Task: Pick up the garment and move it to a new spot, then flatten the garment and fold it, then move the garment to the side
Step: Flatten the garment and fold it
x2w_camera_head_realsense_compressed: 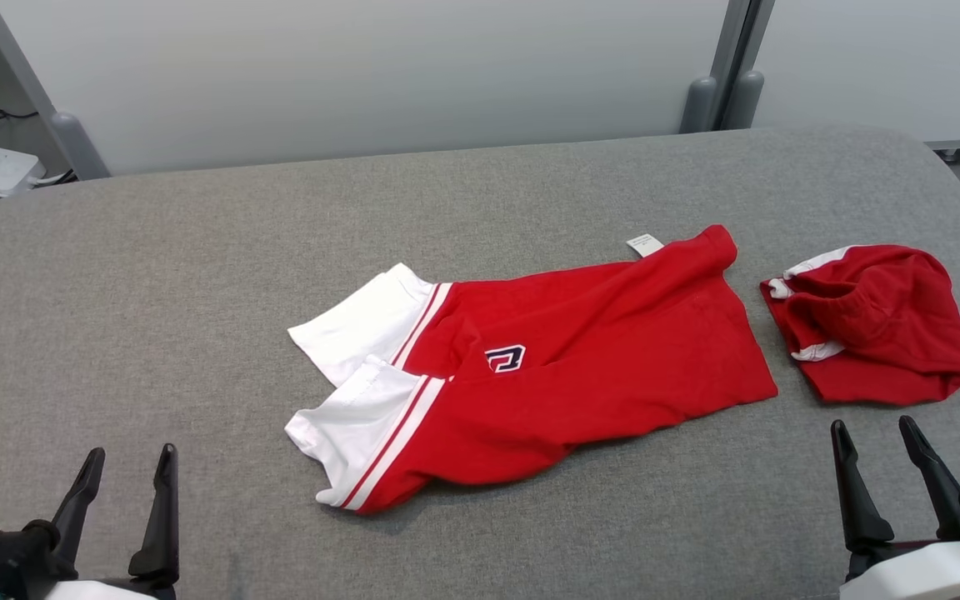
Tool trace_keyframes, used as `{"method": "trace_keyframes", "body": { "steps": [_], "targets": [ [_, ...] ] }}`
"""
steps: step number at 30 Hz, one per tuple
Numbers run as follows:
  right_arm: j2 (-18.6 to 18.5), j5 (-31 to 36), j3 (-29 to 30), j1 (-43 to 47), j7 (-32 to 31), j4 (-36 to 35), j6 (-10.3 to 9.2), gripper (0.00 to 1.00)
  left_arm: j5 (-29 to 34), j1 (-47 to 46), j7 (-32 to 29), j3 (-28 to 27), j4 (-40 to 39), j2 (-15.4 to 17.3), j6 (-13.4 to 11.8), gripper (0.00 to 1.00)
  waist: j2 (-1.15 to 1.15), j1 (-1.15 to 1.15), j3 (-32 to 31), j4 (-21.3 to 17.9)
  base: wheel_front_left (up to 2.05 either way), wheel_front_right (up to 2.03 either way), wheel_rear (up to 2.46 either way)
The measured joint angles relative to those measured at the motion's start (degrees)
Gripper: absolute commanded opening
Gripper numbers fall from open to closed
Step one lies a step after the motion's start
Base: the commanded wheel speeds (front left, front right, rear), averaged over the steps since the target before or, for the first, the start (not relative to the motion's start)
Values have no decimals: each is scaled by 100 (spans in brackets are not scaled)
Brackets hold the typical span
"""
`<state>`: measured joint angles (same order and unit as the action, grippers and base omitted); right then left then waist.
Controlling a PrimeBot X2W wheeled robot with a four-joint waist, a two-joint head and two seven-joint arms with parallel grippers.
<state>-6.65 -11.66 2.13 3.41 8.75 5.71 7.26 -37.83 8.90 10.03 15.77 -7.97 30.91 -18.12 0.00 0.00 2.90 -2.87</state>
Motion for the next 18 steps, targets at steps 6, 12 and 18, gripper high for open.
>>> {"method": "trace_keyframes", "body": {
  "steps": [6, 12, 18],
  "targets": [
    [-224, -131, -114, -394, -133, 59, 0, 100, 10, -475, -270, 382, -49, -15, 300, 100, 0, 0, 217, 13, 0, 0, 0],
    [-761, -324, -606, -1339, -300, 472, 0, 100, 34, -1403, -606, 938, 380, -294, 766, 100, 0, 0, 531, 68, 0, 0, 0],
    [-1319, -705, -1390, -2364, -397, 1216, 0, 100, 73, -2347, -799, 1434, 1244, -648, 1410, 100, 0, 0, 946, 180, 0, 0, 0]
  ]
}}
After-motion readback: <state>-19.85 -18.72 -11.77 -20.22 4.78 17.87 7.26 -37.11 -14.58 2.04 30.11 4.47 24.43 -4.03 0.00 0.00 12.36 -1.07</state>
